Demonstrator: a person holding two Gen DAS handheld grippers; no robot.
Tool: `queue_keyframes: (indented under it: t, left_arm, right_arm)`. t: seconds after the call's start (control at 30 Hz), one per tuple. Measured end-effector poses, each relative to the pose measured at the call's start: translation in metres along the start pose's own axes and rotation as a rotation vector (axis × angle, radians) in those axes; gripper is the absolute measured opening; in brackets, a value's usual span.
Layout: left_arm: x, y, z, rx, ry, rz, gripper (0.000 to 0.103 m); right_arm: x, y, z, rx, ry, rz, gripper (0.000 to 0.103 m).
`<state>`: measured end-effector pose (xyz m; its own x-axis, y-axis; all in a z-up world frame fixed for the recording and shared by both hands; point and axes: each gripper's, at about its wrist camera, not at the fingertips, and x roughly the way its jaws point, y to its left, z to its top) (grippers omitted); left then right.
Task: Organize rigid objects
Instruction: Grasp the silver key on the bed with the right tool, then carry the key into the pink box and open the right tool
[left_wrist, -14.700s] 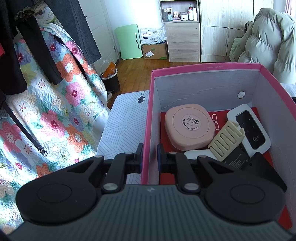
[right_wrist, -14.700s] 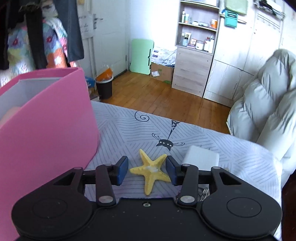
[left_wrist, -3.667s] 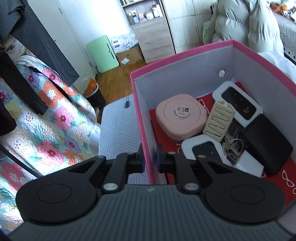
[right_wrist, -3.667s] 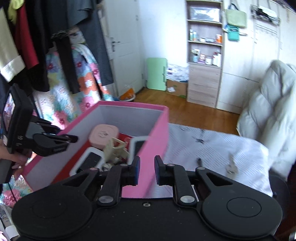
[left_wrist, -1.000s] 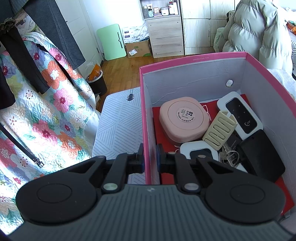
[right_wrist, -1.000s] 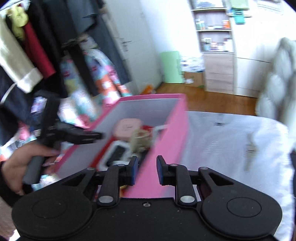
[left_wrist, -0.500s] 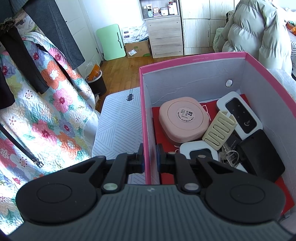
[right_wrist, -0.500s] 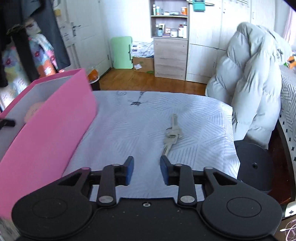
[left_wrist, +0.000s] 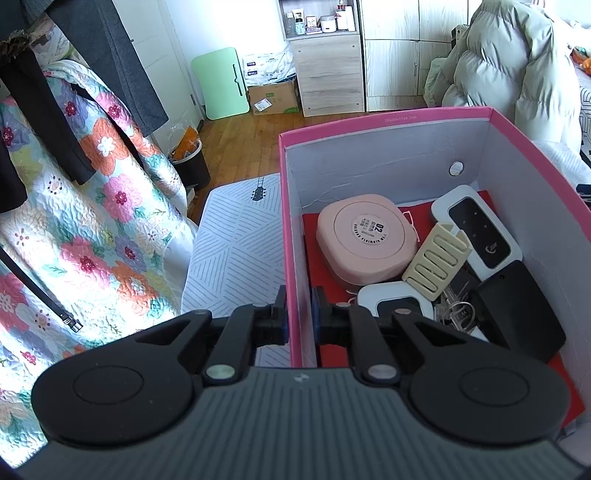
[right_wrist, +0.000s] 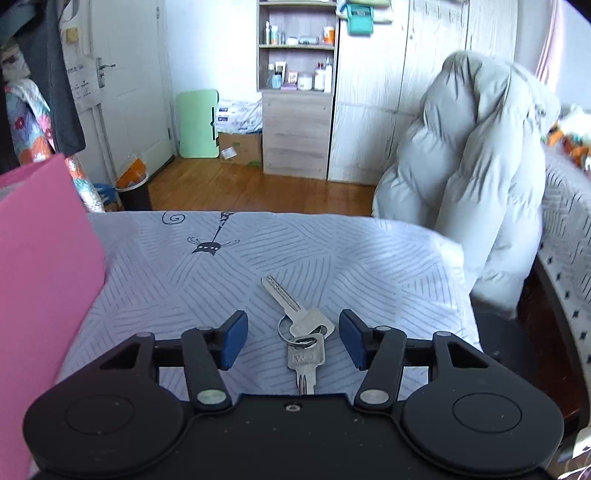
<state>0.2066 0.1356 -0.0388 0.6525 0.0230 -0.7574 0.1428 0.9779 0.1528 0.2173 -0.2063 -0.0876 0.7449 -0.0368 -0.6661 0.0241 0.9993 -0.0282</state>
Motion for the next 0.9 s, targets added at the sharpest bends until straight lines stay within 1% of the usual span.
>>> queue_keyframes:
  t: [0.03,0.07,0.1,0.13,0.2,0.3,0.4,0.47,0.77,0.9]
  left_arm:
    - [0.000,0.000,0.000,-0.001,0.000,-0.002,0.010]
    - [0.000,0.001,0.000,-0.003,-0.001,-0.005,0.010]
    - [0.000,0.002,0.000,-0.006,-0.002,-0.008,0.010]
    - [0.000,0.003,0.000,-0.006,-0.002,-0.007,0.010]
    - [0.000,0.004,0.000,-0.004,-0.002,-0.005,0.010]
    - [0.000,0.003,0.000,-0.003,-0.002,-0.006,0.010]
    - [0.000,0.004,0.000,-0.003,-0.002,-0.004,0.010]
    - [0.000,0.003,0.000,-0.007,-0.002,-0.007,0.010]
    - [-0.001,0.002,-0.001,-0.002,-0.001,-0.001,0.010]
    - [-0.001,-0.001,0.000,0.005,0.004,-0.004,0.012]
  right_arm:
    - [-0.003,0.000,-0.003,0.010,-0.007,0.003,0.055]
    - [-0.007,0.000,-0.005,0.008,-0.015,-0.005,0.045]
    - [-0.010,0.000,-0.005,0.016,-0.023,-0.009,0.027]
    - [-0.014,-0.001,-0.006,0.031,-0.030,-0.011,0.014]
    - [-0.026,-0.001,-0.007,0.048,-0.072,0.019,0.004]
    - [-0.038,0.004,-0.007,0.036,-0.110,0.029,0.004]
    - [-0.047,0.010,-0.006,0.020,-0.108,0.044,0.004]
    - [-0.052,0.012,-0.005,0.027,-0.111,0.066,0.003]
    - [-0.093,0.032,-0.004,0.011,-0.170,0.139,0.003]
    - [-0.115,0.041,-0.001,0.000,-0.190,0.194,0.003]
